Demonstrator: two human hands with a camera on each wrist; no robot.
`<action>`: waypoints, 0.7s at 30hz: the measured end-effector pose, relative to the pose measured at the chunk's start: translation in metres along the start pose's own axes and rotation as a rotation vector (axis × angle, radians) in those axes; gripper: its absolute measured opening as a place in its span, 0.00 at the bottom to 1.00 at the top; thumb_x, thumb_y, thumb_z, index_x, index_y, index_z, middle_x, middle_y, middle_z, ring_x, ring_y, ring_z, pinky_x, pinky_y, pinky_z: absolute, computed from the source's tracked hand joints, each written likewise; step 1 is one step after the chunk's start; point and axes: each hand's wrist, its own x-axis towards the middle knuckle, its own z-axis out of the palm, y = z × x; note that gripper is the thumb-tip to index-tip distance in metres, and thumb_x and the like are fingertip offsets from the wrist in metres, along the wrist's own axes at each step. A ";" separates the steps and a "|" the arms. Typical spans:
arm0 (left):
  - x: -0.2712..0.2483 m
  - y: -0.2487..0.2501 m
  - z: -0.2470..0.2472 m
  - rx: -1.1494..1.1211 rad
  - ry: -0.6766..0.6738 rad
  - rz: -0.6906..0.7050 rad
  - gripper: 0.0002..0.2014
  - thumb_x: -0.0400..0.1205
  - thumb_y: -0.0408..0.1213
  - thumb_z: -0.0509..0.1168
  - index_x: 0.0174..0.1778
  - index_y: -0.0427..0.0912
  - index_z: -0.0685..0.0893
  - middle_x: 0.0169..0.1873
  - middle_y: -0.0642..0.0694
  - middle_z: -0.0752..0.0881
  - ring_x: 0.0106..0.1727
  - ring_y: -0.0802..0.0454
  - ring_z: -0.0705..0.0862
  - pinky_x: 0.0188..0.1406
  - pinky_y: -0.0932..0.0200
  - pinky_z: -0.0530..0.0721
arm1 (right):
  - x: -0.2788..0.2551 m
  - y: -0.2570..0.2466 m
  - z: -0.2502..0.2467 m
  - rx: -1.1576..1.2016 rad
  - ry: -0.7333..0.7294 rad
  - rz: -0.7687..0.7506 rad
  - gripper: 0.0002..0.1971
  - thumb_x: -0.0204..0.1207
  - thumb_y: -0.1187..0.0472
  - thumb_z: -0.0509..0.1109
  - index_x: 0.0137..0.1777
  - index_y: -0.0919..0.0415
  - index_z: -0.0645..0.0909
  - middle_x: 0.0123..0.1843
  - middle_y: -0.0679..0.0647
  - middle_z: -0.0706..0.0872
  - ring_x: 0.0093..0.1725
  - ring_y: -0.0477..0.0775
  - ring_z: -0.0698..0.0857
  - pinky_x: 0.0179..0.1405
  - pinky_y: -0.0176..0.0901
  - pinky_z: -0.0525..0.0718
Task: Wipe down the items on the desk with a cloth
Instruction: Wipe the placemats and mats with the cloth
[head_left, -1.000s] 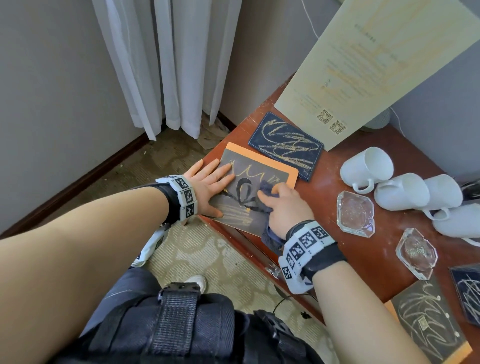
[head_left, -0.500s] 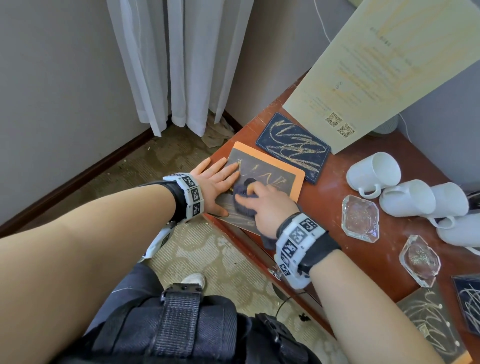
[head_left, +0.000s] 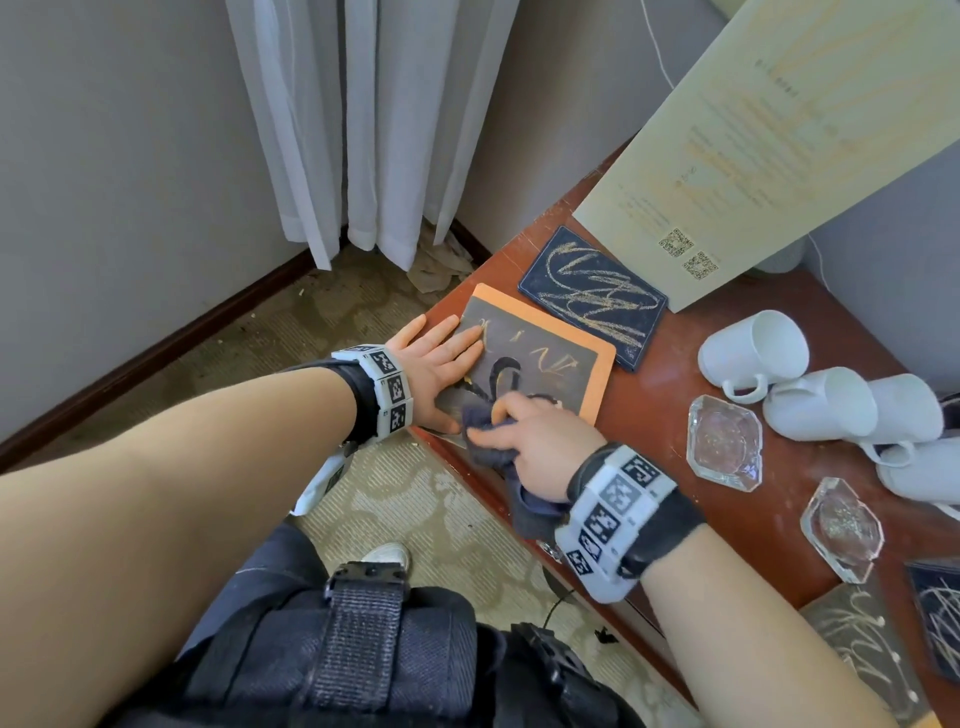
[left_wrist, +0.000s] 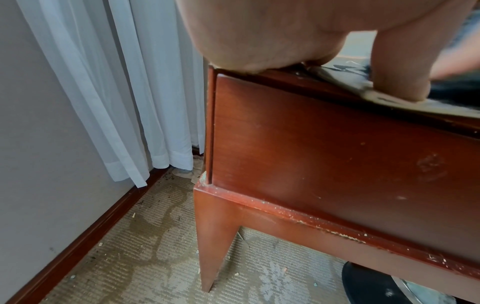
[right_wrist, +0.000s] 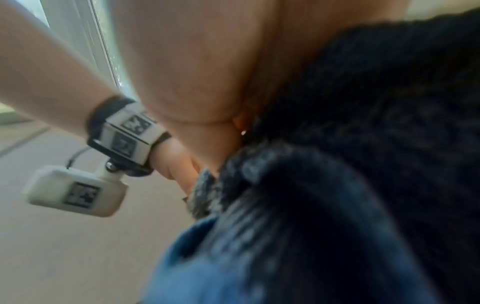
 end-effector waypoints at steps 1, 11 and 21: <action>0.000 0.000 0.000 0.000 -0.003 0.003 0.49 0.78 0.65 0.55 0.80 0.46 0.30 0.80 0.50 0.29 0.81 0.47 0.31 0.77 0.45 0.31 | -0.004 0.005 0.003 0.049 -0.027 -0.017 0.31 0.77 0.71 0.56 0.73 0.38 0.69 0.64 0.48 0.67 0.61 0.54 0.69 0.53 0.43 0.69; -0.003 0.002 -0.002 0.013 -0.017 0.013 0.47 0.79 0.65 0.55 0.80 0.48 0.30 0.79 0.50 0.28 0.81 0.47 0.31 0.77 0.46 0.31 | -0.031 -0.017 0.058 0.149 0.223 0.339 0.31 0.79 0.66 0.55 0.81 0.47 0.56 0.74 0.54 0.61 0.68 0.61 0.66 0.58 0.48 0.75; -0.003 -0.023 -0.006 0.044 -0.024 0.184 0.55 0.73 0.67 0.62 0.80 0.47 0.30 0.80 0.51 0.30 0.81 0.48 0.33 0.78 0.50 0.33 | -0.026 -0.032 0.059 0.666 0.616 0.736 0.27 0.80 0.67 0.57 0.78 0.51 0.66 0.69 0.54 0.68 0.68 0.57 0.71 0.65 0.42 0.70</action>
